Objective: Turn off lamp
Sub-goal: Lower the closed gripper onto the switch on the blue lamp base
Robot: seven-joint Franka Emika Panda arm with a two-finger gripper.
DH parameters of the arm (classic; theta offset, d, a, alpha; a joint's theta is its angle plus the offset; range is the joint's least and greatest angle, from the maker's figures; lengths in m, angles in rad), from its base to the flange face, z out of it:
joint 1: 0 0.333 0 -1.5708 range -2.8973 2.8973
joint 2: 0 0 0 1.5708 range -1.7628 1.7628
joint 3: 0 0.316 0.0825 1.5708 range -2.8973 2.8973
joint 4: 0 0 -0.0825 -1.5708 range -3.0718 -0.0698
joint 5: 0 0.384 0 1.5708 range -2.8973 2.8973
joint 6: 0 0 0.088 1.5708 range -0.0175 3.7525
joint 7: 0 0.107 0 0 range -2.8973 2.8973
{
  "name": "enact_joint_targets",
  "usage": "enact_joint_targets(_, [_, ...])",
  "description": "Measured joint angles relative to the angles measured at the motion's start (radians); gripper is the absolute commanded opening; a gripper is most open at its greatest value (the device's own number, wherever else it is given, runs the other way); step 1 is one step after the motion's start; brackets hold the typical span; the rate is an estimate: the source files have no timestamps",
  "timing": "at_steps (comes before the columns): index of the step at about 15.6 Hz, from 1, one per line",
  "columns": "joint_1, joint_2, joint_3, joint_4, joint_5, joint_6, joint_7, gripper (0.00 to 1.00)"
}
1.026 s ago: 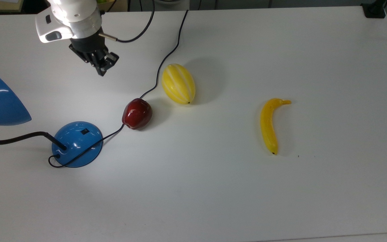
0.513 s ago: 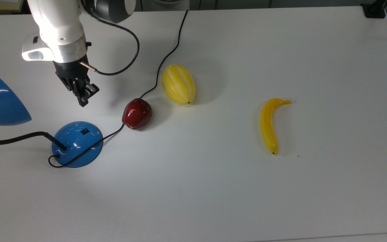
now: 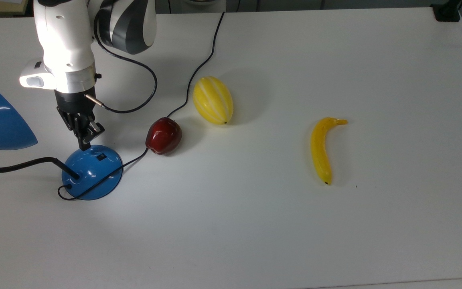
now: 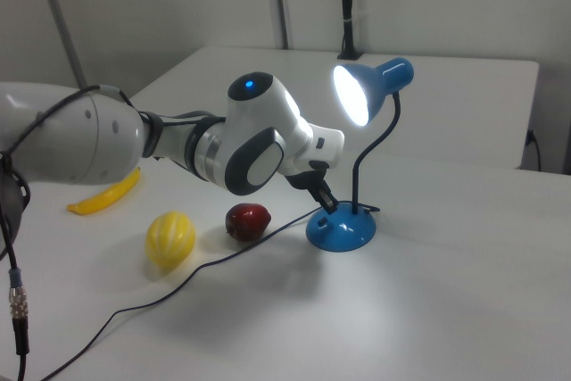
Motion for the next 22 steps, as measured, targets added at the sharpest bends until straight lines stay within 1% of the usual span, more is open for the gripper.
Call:
enact_joint_targets(2, [0.000,0.018,0.000,0.000,0.000,0.048,0.006,0.00])
enact_joint_targets(4, [0.001,0.030,0.000,0.001,0.000,0.065,0.008,0.00])
enact_joint_targets(16, [0.021,0.052,0.001,0.007,-0.003,0.068,0.008,0.00])
enact_joint_targets(22, [0.029,0.058,0.001,0.002,-0.022,0.068,0.008,0.00])
